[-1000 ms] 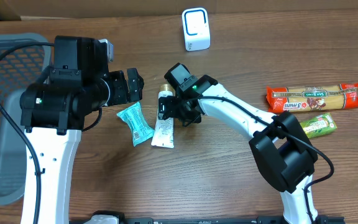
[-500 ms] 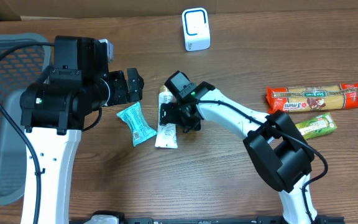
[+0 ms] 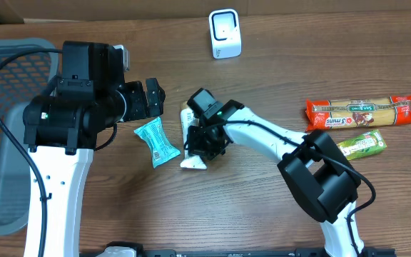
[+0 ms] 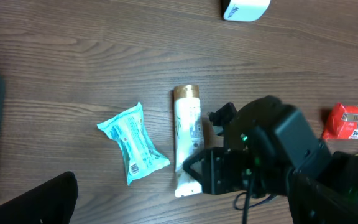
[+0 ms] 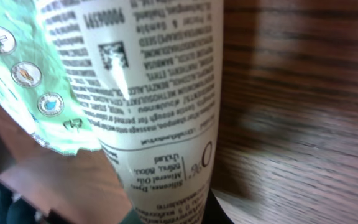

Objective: Scan the item barcode
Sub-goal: 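Lift the white tube and carry it up to the white scanner, then hold the white tube's barcode against the scanner with the right gripper, then carry the white tube right and lay it above the spaghetti pack, then move the right gripper left to the teal wipes pack and grasp it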

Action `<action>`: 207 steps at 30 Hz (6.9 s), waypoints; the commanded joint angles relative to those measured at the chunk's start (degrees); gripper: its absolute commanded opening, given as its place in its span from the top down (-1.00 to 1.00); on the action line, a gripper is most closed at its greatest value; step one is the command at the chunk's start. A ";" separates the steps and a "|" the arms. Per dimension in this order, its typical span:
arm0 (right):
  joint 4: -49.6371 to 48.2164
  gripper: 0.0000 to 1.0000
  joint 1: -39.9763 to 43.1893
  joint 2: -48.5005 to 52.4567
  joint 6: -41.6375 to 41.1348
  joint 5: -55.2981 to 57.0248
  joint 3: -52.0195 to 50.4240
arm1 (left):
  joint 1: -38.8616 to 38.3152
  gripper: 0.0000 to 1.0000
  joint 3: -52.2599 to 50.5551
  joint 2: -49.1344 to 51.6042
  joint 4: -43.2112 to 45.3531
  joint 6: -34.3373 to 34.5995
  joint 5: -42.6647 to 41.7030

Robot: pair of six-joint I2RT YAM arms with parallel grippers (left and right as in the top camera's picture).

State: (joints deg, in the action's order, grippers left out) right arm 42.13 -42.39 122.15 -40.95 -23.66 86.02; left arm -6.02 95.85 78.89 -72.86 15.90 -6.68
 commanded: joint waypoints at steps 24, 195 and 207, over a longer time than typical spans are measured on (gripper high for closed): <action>13.35 0.93 13.60 -42.53 27.69 0.96 -0.76 | -0.11 -0.99 -0.02 0.31 0.02 -1.11 -0.39; 17.79 -0.79 13.49 -7.69 18.71 8.74 14.82 | -0.11 -0.99 -0.02 0.31 0.02 -1.09 -0.39; 3.52 -0.58 -3.23 1.53 20.46 8.98 13.31 | -0.11 -0.99 -0.02 0.31 0.02 -1.11 -0.39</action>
State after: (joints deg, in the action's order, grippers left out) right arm 47.44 -44.27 121.78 -21.34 -14.74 99.88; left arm -6.02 95.83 78.89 -72.86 15.90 -6.70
